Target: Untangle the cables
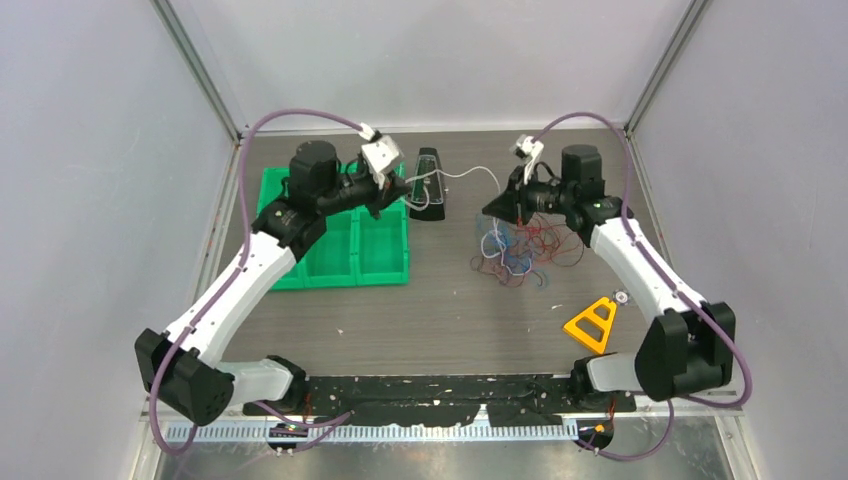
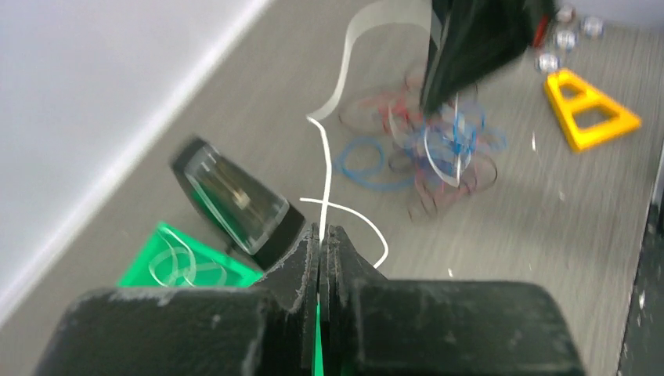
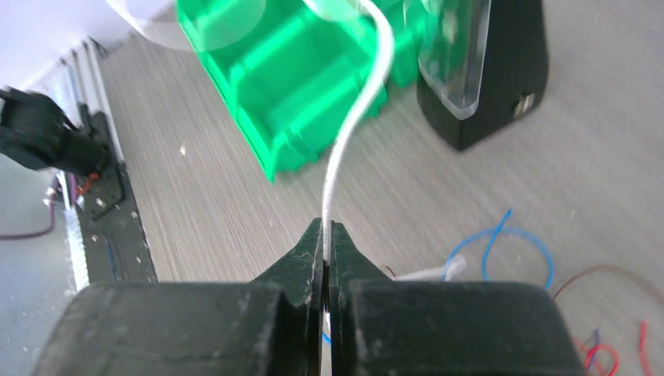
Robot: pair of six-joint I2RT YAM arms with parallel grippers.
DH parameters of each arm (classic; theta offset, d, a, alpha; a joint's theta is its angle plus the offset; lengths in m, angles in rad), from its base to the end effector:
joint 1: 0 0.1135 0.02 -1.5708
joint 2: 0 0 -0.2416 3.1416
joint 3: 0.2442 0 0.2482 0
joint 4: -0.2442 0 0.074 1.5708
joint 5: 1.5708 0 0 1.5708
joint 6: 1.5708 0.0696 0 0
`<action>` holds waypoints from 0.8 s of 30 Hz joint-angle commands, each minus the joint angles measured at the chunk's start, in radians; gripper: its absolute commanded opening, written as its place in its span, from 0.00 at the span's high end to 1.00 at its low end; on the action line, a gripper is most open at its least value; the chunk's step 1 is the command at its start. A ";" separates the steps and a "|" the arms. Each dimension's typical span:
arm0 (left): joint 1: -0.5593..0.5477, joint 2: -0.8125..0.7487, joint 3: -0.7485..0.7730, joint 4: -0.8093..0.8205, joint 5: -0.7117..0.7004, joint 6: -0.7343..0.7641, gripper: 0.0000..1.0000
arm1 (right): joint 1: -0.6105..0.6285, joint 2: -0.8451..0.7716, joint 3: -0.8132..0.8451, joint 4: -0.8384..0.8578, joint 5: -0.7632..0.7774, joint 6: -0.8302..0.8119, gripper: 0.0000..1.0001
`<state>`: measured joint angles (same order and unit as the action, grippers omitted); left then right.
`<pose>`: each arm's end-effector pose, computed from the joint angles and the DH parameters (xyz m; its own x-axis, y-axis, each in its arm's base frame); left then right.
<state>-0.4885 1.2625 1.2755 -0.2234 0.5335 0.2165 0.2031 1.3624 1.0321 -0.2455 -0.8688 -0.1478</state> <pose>0.2639 -0.1804 0.3789 0.0010 0.2089 -0.9779 0.8632 0.4936 0.1063 0.2998 0.1160 0.2638 -0.4159 -0.1827 -0.8908 -0.8278 0.4816 0.2877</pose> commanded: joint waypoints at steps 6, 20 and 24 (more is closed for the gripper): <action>-0.013 0.025 -0.023 0.007 0.073 -0.007 0.53 | 0.001 -0.176 0.180 0.113 -0.122 0.294 0.94; -0.226 0.055 0.072 0.214 0.106 -0.120 0.25 | 0.014 -0.216 0.224 0.404 0.010 0.618 0.95; -0.251 0.174 0.175 0.321 0.060 -0.327 0.27 | 0.026 -0.208 0.223 0.440 0.028 0.662 0.95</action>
<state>-0.7200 1.3426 1.3567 -0.0528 0.6441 0.0891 0.2150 1.1759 1.2110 0.0826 -0.8791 0.4294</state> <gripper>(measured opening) 0.741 0.064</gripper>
